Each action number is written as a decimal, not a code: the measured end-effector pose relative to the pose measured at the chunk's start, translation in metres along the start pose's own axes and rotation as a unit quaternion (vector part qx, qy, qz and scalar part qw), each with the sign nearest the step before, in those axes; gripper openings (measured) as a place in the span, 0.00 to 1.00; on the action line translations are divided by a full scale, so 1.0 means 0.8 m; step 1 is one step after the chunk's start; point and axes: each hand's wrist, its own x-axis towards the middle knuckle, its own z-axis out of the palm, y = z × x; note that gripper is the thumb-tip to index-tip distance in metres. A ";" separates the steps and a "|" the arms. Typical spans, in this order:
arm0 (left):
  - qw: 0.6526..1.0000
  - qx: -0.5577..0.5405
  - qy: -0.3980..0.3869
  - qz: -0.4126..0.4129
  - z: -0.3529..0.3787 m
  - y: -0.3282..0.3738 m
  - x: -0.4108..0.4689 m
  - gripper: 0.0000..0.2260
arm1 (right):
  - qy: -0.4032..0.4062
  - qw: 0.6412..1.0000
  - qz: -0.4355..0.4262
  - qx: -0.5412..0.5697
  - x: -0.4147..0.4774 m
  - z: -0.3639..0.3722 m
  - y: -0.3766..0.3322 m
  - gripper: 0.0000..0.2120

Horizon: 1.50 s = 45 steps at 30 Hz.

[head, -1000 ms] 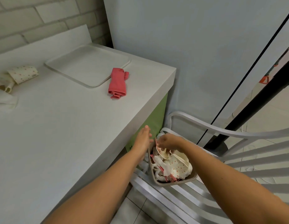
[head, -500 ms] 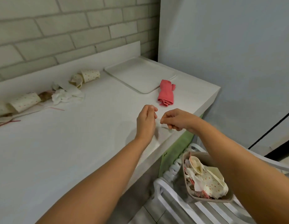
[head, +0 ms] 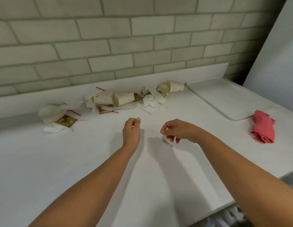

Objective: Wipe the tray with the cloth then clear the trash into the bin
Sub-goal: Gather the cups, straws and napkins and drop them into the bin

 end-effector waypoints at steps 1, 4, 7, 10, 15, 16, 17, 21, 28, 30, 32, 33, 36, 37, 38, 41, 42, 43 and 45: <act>1.000 0.008 0.021 -0.003 -0.024 -0.003 0.011 0.09 | -0.013 1.000 -0.008 -0.006 0.014 0.012 -0.015 0.05; 0.996 0.020 0.081 -0.007 -0.091 -0.013 0.039 0.08 | -0.045 0.998 -0.026 -0.027 0.049 0.045 -0.056 0.04; 0.990 0.067 0.120 0.004 -0.154 -0.023 0.063 0.04 | -0.067 0.996 -0.042 -0.047 0.079 0.077 -0.094 0.05; 0.968 0.219 0.117 0.033 -0.213 -0.040 0.089 0.12 | -0.087 0.992 -0.057 -0.068 0.105 0.107 -0.124 0.05; 0.873 0.476 0.081 0.066 -0.284 -0.051 0.130 0.21 | -0.116 0.987 -0.064 -0.093 0.141 0.145 -0.158 0.04; 0.855 0.510 0.058 0.072 -0.294 -0.051 0.139 0.22 | -0.120 0.986 -0.063 -0.098 0.146 0.150 -0.162 0.04; 0.836 0.543 0.031 0.073 -0.303 -0.051 0.148 0.24 | -0.123 0.985 -0.063 -0.103 0.152 0.154 -0.167 0.04; 0.745 0.660 -0.074 0.061 -0.325 -0.049 0.187 0.32 | -0.130 0.984 -0.060 -0.109 0.170 0.164 -0.178 0.05; 0.711 0.671 -0.191 0.088 -0.323 -0.057 0.222 0.17 | -0.135 0.981 -0.048 -0.129 0.199 0.168 -0.183 0.06; 0.705 0.671 -0.206 0.102 -0.316 -0.059 0.225 0.16 | -0.136 0.981 -0.047 -0.134 0.206 0.168 -0.184 0.06; 0.707 0.665 -0.215 0.105 -0.310 -0.061 0.225 0.14 | -0.134 0.979 -0.052 -0.144 0.215 0.168 -0.189 0.06; 0.704 0.667 -0.216 0.111 -0.306 -0.060 0.220 0.13 | -0.129 0.979 -0.055 -0.149 0.218 0.168 -0.191 0.07; 0.681 0.685 -0.209 0.150 -0.300 -0.063 0.210 0.13 | -0.114 0.979 -0.069 -0.155 0.231 0.172 -0.206 0.08; 0.675 0.689 -0.211 0.161 -0.298 -0.063 0.206 0.13 | -0.107 0.979 -0.076 -0.157 0.236 0.174 -0.212 0.09; 0.671 0.691 -0.213 0.167 -0.296 -0.063 0.202 0.14 | -0.098 0.979 -0.084 -0.159 0.242 0.176 -0.219 0.09; 0.679 0.685 -0.216 0.153 -0.293 -0.064 0.195 0.15 | -0.037 0.976 -0.123 -0.176 0.265 0.183 -0.240 0.07; 0.683 0.681 -0.218 0.147 -0.291 -0.063 0.193 0.16 | -0.009 0.971 -0.140 -0.191 0.274 0.186 -0.245 0.08; 0.685 0.680 -0.220 0.141 -0.291 -0.062 0.192 0.16 | 0.012 0.967 -0.152 -0.205 0.283 0.189 -0.249 0.09; 0.685 0.681 -0.222 0.132 -0.290 -0.062 0.189 0.17 | 0.026 0.958 -0.162 -0.236 0.297 0.194 -0.258 0.10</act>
